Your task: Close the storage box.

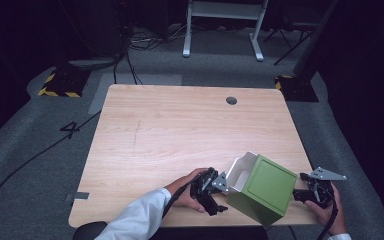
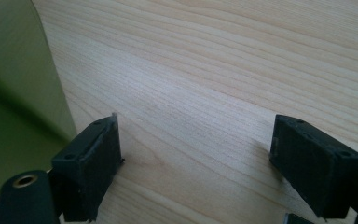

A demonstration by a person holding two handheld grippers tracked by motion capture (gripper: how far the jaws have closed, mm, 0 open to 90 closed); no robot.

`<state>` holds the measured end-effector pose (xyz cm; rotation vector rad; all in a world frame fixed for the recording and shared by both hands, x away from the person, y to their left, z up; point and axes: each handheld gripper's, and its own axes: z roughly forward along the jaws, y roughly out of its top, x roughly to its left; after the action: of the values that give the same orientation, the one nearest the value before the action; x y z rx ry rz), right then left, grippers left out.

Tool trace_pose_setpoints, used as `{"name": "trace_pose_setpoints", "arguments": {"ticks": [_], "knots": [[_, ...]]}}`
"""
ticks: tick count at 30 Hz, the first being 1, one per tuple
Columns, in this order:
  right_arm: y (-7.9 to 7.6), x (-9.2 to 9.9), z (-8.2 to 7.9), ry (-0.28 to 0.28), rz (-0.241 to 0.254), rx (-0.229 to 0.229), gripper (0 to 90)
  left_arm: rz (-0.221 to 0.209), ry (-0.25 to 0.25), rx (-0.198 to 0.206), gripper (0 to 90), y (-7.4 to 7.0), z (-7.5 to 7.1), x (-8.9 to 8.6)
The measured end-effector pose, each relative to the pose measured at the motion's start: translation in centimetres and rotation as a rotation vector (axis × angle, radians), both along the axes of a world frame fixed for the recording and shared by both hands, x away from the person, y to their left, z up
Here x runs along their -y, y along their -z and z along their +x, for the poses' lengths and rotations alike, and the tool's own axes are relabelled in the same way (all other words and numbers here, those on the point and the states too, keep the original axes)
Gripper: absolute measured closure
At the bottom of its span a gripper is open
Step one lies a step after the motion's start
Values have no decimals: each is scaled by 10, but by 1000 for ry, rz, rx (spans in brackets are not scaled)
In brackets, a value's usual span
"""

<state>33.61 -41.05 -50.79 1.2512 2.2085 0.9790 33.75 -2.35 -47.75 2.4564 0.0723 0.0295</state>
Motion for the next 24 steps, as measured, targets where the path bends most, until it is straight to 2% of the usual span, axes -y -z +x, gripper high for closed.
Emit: {"name": "trace_pose_setpoints", "arguments": {"ticks": [4,7,9,12,14,16,18,22,24], "knots": [[0,0,0,0,0,0,162,-7,-19,14,157,1,-1,5],[0,0,0,1,1,0,162,-11,-55,39,165,0,-1,7],[0,0,0,0,0,0,162,-10,-68,50,165,-2,-2,4],[0,0,0,0,0,0,162,-22,-90,41,164,-4,-2,-4],[0,0,0,0,0,0,162,-67,-125,28,164,-7,-2,-14],[0,0,0,0,0,0,162,-80,-125,22,172,-9,-2,-16],[0,0,0,0,0,0,162,-106,-102,23,175,-12,-7,-14],[0,0,0,0,0,0,162,-93,-86,36,155,-14,-12,-6],[0,0,0,0,0,0,162,-94,-85,29,161,-12,-12,-1]]}}
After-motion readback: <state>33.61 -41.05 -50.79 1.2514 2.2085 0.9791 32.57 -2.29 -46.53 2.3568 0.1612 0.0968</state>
